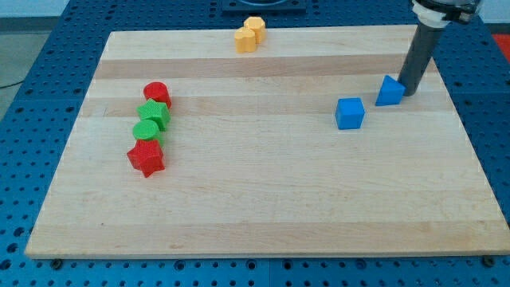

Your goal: Push the blue blocks slightly towards left

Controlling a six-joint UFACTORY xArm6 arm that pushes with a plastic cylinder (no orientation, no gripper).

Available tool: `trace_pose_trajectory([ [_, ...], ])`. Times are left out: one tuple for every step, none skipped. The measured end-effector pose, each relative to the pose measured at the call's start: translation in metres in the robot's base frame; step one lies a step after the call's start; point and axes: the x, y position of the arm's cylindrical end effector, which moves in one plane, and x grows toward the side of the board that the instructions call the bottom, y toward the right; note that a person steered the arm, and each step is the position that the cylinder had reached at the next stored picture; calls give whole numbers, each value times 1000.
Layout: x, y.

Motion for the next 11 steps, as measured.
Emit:
trace_pose_trajectory([
  [0, -8],
  [0, -10],
  [0, -14],
  [0, -22],
  [8, -21],
  [20, -13],
  [22, -15],
  [20, -31],
  [15, -47],
  [9, -48],
  [9, -58],
])
